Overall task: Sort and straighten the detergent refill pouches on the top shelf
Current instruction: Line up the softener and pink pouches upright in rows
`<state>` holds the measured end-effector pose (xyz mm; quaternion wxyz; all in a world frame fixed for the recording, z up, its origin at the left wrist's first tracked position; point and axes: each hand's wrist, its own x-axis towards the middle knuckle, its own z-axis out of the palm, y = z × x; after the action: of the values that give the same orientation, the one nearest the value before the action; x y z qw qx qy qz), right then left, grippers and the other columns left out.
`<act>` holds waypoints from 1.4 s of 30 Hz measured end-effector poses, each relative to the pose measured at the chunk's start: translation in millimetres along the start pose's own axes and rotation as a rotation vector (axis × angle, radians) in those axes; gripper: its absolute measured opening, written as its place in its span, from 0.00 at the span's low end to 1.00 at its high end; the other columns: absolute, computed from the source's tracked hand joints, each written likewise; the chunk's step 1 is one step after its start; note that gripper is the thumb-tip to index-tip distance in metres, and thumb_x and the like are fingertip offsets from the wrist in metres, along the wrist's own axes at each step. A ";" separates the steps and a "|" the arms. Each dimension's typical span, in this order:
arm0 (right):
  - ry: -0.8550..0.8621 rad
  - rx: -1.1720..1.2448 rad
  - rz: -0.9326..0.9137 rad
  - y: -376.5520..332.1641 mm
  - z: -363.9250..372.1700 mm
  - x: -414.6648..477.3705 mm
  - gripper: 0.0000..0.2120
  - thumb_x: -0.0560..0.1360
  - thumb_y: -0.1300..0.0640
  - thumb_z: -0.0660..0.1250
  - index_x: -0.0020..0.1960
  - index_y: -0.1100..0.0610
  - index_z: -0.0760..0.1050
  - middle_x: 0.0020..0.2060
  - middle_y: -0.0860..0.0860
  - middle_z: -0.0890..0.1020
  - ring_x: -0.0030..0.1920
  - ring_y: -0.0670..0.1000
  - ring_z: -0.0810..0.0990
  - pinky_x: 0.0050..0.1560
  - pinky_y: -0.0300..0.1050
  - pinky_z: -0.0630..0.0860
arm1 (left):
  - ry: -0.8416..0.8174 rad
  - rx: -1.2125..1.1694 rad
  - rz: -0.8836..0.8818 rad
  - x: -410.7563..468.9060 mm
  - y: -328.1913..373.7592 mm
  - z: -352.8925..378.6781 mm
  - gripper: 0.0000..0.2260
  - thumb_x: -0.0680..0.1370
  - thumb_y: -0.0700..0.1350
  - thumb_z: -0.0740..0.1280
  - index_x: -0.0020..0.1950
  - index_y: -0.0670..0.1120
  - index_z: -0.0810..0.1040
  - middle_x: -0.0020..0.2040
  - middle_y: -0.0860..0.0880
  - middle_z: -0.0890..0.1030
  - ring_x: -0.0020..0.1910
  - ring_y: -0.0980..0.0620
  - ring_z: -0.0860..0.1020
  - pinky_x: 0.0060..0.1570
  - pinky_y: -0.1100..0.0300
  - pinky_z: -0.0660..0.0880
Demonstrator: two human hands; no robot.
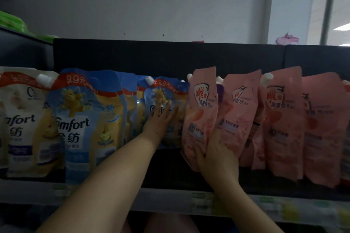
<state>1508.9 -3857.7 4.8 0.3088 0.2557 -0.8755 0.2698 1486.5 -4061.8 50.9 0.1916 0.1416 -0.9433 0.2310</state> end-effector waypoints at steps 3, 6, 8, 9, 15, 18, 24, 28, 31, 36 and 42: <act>0.002 0.005 0.013 -0.3 -0.4 -0.7 0.21 0.80 0.44 0.55 0.67 0.56 0.57 0.53 0.51 0.77 0.46 0.54 0.81 0.36 0.45 0.70 | -0.052 0.008 0.007 0.7 -3.5 -3.0 0.36 0.82 0.42 0.57 0.76 0.51 0.31 0.76 0.44 0.31 0.73 0.35 0.32 0.73 0.44 0.48; 0.005 -0.003 0.023 -1.6 -1.1 -2.0 0.20 0.80 0.44 0.55 0.65 0.56 0.58 0.53 0.51 0.78 0.45 0.54 0.81 0.36 0.44 0.69 | -0.082 -0.050 -0.003 -2.4 2.3 -8.2 0.38 0.81 0.42 0.59 0.76 0.52 0.31 0.76 0.44 0.31 0.73 0.35 0.32 0.73 0.42 0.46; 0.005 0.006 0.034 -2.2 -2.7 -2.7 0.20 0.80 0.44 0.56 0.65 0.55 0.59 0.53 0.51 0.78 0.46 0.54 0.80 0.36 0.44 0.68 | -0.076 -0.098 -0.009 -8.4 8.1 -10.4 0.38 0.81 0.44 0.60 0.76 0.51 0.31 0.76 0.43 0.31 0.74 0.36 0.32 0.73 0.42 0.44; 0.001 0.004 0.039 -2.9 -3.5 -2.9 0.21 0.80 0.43 0.56 0.65 0.56 0.58 0.54 0.51 0.78 0.47 0.54 0.80 0.36 0.44 0.67 | -0.058 -0.122 -0.013 -12.2 10.7 -11.0 0.38 0.81 0.46 0.60 0.77 0.50 0.32 0.76 0.43 0.31 0.74 0.36 0.33 0.73 0.42 0.43; -0.010 -0.006 0.062 -5.6 -7.7 -3.8 0.24 0.79 0.42 0.56 0.67 0.56 0.59 0.56 0.51 0.77 0.48 0.55 0.80 0.36 0.44 0.65 | 0.060 -0.399 0.064 -37.6 23.1 -13.1 0.35 0.81 0.52 0.59 0.79 0.48 0.39 0.78 0.43 0.37 0.76 0.41 0.36 0.75 0.44 0.43; 0.012 0.026 0.089 -7.3 -10.6 -6.4 0.22 0.80 0.40 0.53 0.64 0.57 0.59 0.53 0.52 0.78 0.47 0.56 0.81 0.35 0.45 0.65 | 0.158 -0.730 0.076 -46.0 28.2 -15.4 0.26 0.81 0.43 0.59 0.77 0.44 0.56 0.75 0.43 0.61 0.75 0.44 0.56 0.74 0.52 0.55; 0.005 0.229 0.184 -3.5 -18.1 -0.7 0.26 0.80 0.40 0.55 0.71 0.55 0.64 0.60 0.56 0.78 0.55 0.59 0.78 0.42 0.43 0.65 | -0.026 -0.987 -0.004 -65.1 42.6 -18.1 0.19 0.81 0.47 0.59 0.72 0.47 0.65 0.69 0.46 0.70 0.68 0.46 0.69 0.68 0.52 0.67; 0.028 0.484 0.237 -5.8 -19.6 -0.8 0.14 0.80 0.49 0.60 0.50 0.58 0.80 0.40 0.53 0.82 0.45 0.58 0.80 0.39 0.42 0.66 | -0.101 -0.971 -0.109 -78.4 48.4 -18.4 0.18 0.82 0.49 0.59 0.70 0.43 0.64 0.68 0.44 0.69 0.66 0.46 0.69 0.65 0.55 0.67; 0.036 0.682 0.346 -5.2 -26.4 -4.0 0.12 0.80 0.54 0.62 0.40 0.57 0.76 0.33 0.48 0.77 0.41 0.54 0.78 0.38 0.42 0.67 | -0.145 -0.971 -0.166 -85.9 48.5 -14.4 0.22 0.82 0.49 0.57 0.74 0.42 0.61 0.72 0.43 0.66 0.69 0.45 0.66 0.69 0.55 0.64; 0.151 0.625 0.296 3.6 -31.1 -17.6 0.15 0.81 0.54 0.60 0.38 0.60 0.71 0.32 0.50 0.75 0.34 0.51 0.73 0.33 0.45 0.66 | -0.052 -1.069 -0.329 -80.3 32.8 -16.9 0.24 0.81 0.41 0.57 0.76 0.40 0.54 0.75 0.42 0.62 0.72 0.45 0.64 0.70 0.55 0.63; 0.233 0.605 0.220 6.5 -19.3 -27.3 0.14 0.81 0.54 0.60 0.37 0.55 0.69 0.30 0.48 0.74 0.30 0.45 0.71 0.31 0.37 0.66 | -0.141 -1.176 -0.405 -60.8 27.4 -21.7 0.32 0.81 0.40 0.57 0.78 0.40 0.38 0.76 0.38 0.58 0.68 0.40 0.68 0.65 0.53 0.68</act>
<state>1531.2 -3833.2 -2.9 0.2859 0.2072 -0.7370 0.5763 1537.2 -4016.9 32.3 0.2147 0.2036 -0.8774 -0.3776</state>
